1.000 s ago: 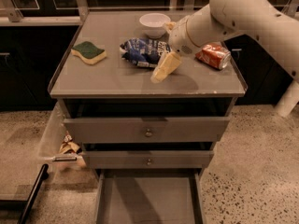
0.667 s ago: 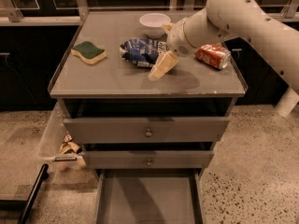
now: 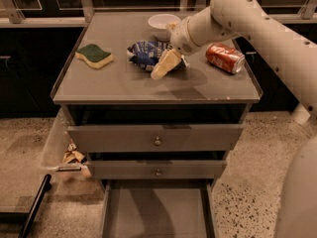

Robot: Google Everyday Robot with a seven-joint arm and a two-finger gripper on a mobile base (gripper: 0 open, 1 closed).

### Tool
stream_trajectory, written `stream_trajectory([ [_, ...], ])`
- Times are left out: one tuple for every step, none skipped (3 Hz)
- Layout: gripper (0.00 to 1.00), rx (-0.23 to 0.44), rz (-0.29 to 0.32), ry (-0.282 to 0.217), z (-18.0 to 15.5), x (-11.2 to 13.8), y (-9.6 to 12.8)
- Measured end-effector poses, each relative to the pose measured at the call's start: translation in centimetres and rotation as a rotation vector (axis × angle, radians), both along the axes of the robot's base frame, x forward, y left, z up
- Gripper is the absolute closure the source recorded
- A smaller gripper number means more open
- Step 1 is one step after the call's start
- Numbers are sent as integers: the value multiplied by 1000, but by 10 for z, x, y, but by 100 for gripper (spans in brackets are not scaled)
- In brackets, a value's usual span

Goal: Place blue chip bag into bottom drawer

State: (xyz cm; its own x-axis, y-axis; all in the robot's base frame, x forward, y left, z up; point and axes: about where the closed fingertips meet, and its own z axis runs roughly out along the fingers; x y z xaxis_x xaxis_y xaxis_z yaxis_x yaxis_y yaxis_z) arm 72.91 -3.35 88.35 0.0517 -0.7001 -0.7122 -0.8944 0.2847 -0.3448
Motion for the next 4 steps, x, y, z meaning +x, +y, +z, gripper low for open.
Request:
stream_trajectory([
  [0, 24, -5, 41, -8, 16, 4],
  [0, 31, -3, 80, -16, 26, 8],
  [19, 31, -3, 80, -15, 27, 8],
  [42, 31, -3, 80, -15, 27, 8],
])
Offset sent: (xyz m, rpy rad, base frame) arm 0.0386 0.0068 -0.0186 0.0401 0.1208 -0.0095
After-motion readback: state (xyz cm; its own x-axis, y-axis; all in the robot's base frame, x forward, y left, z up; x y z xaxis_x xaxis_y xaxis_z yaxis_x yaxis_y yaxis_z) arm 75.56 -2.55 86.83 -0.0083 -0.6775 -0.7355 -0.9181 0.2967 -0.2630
